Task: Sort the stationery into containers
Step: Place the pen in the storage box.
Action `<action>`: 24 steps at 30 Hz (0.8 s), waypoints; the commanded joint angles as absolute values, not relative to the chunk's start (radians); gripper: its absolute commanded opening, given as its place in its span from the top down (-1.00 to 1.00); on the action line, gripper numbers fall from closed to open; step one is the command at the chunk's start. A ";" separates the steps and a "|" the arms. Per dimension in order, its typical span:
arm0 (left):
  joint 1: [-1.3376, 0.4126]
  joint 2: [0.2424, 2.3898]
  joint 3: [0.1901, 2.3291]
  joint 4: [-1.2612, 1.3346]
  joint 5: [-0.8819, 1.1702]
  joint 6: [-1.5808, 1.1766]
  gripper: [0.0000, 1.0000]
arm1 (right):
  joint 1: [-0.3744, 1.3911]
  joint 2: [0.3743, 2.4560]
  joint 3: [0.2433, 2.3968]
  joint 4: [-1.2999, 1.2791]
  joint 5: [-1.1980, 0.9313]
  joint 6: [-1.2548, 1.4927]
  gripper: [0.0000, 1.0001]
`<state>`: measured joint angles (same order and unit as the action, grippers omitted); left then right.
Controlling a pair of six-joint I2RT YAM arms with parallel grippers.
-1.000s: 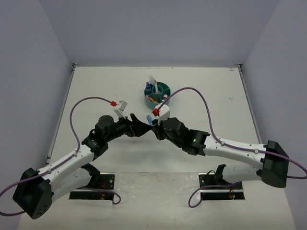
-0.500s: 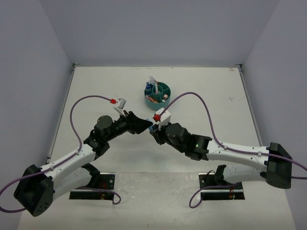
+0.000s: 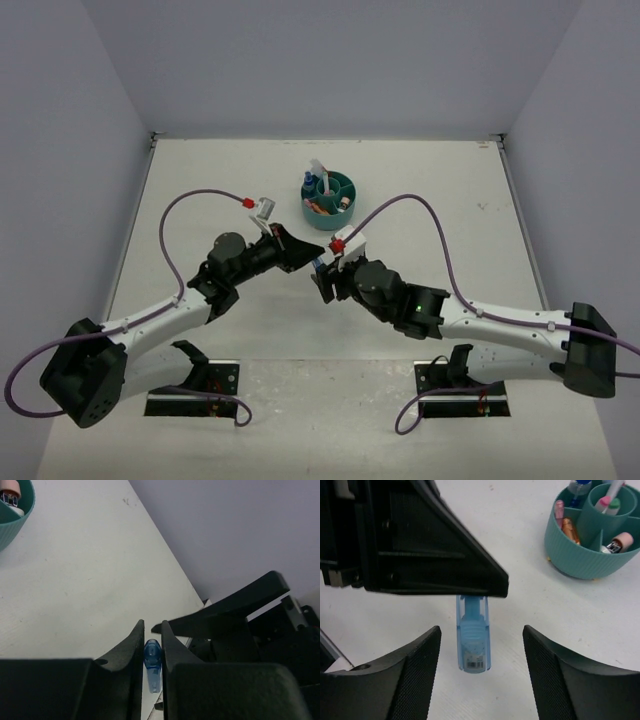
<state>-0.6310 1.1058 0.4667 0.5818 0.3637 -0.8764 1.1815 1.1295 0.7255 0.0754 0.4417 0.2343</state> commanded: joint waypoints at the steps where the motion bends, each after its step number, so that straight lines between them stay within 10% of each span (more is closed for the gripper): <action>1: -0.641 1.157 0.557 0.519 0.257 -0.797 1.00 | 1.184 1.074 0.753 0.018 0.721 0.338 -0.91; 7: -0.640 1.317 0.763 0.353 -0.145 -0.714 1.00 | 1.119 1.007 0.846 -0.584 1.122 0.849 -0.98; 24: -0.635 1.555 0.976 0.482 -0.517 -0.703 1.00 | 1.072 0.845 0.738 -0.595 1.126 0.942 -0.97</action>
